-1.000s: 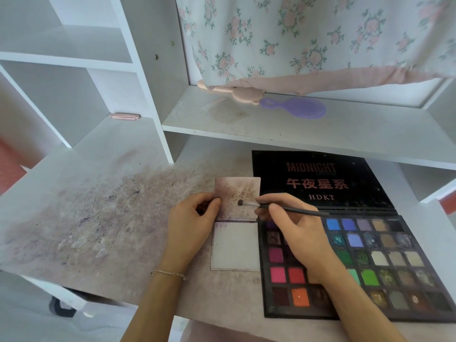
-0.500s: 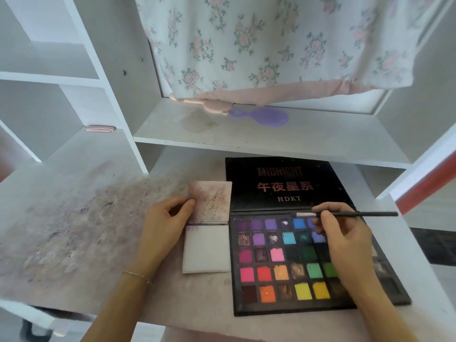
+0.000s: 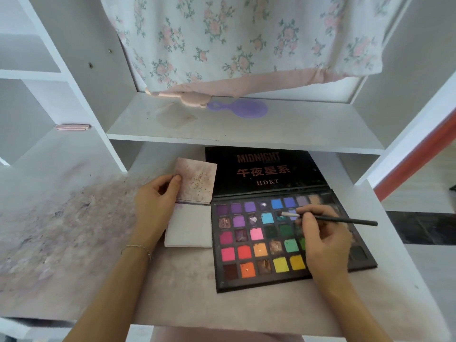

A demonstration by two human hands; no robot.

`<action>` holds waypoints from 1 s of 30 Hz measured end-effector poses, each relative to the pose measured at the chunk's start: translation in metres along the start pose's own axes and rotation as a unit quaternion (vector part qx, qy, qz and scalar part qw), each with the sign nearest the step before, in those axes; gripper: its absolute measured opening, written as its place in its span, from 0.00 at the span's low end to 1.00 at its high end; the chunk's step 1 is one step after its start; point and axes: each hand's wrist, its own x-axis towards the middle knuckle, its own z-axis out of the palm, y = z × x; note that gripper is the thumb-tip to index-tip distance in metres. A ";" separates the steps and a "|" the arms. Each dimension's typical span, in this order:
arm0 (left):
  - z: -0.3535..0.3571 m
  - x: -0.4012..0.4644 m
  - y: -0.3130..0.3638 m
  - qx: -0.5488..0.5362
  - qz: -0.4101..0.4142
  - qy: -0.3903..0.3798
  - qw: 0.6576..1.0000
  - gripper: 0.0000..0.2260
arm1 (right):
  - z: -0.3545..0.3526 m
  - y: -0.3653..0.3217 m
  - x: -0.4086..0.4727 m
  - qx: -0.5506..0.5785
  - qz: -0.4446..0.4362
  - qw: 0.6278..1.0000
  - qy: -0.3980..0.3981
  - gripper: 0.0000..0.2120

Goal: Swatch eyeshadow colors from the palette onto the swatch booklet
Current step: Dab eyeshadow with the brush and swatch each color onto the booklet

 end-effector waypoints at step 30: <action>-0.001 0.013 -0.013 -0.096 0.017 -0.049 0.994 0.14 | 0.029 0.016 0.039 -0.113 0.037 0.988 -0.100 0.12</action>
